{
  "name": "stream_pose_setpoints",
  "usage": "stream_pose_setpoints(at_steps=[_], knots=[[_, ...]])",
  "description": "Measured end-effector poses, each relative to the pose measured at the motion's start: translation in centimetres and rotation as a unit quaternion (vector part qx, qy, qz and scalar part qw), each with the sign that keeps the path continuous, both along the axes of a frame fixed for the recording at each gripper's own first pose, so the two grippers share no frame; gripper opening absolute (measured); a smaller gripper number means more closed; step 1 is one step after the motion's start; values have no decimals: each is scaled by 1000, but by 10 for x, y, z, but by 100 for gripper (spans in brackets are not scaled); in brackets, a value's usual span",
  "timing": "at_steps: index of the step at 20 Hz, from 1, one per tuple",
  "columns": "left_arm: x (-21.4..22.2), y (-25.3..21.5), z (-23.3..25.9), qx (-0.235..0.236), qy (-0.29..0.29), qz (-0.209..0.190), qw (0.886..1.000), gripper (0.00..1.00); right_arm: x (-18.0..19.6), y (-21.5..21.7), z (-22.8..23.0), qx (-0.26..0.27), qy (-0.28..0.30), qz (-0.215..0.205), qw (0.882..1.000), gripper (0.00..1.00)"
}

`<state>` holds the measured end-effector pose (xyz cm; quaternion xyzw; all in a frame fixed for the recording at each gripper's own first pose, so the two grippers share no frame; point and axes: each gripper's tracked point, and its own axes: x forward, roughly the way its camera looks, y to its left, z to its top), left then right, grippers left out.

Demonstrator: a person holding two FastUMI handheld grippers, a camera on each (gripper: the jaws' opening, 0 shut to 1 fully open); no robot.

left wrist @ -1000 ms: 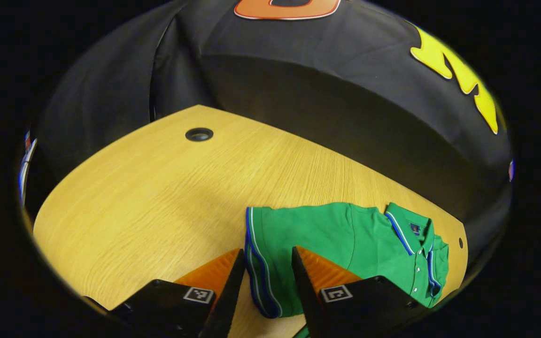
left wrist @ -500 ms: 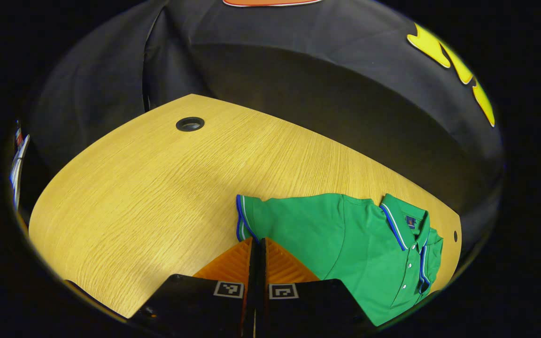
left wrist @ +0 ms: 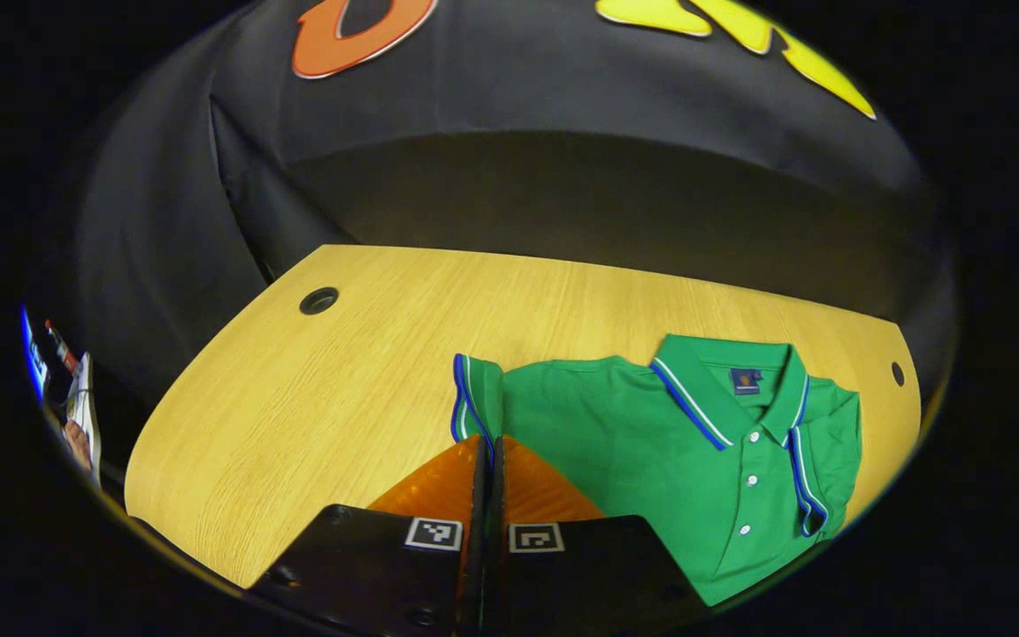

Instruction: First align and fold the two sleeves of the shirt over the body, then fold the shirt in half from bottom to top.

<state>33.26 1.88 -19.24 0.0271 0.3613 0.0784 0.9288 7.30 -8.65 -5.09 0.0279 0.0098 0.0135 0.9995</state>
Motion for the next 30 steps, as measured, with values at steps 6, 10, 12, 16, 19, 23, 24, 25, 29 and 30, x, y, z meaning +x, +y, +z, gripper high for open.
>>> stream_pose_setpoints(at_steps=[6,10,12,16,19,23,24,25,29,30], knots=[[-14,-117,51,-97,-68,-69,991,52,4,-10,-2,-13,1,-16,1000,95],[-45,-120,120,-72,-134,-90,984,100,3,-11,1,-8,3,-21,1000,95],[-69,-120,147,-79,-158,-95,980,100,1,-7,5,-6,4,-19,1000,95],[-117,-86,187,-61,-200,-89,974,100,-18,5,29,-14,-15,-16,1000,95],[-156,-63,202,-59,-230,-84,968,100,-40,17,45,-25,-27,-7,999,96],[-214,-27,204,-56,-263,-84,960,100,-67,33,54,-29,-15,16,999,95],[-230,-22,196,-60,-261,-88,959,100,-74,36,52,-28,-12,19,999,95],[-246,-16,187,-66,-261,-88,959,100,-82,38,50,-29,-10,22,999,96],[-299,15,132,-63,-256,-83,961,100,-109,36,32,-53,-17,25,998,96],[-311,21,113,-66,-250,-79,963,100,-114,29,24,-57,-17,12,998,96]])
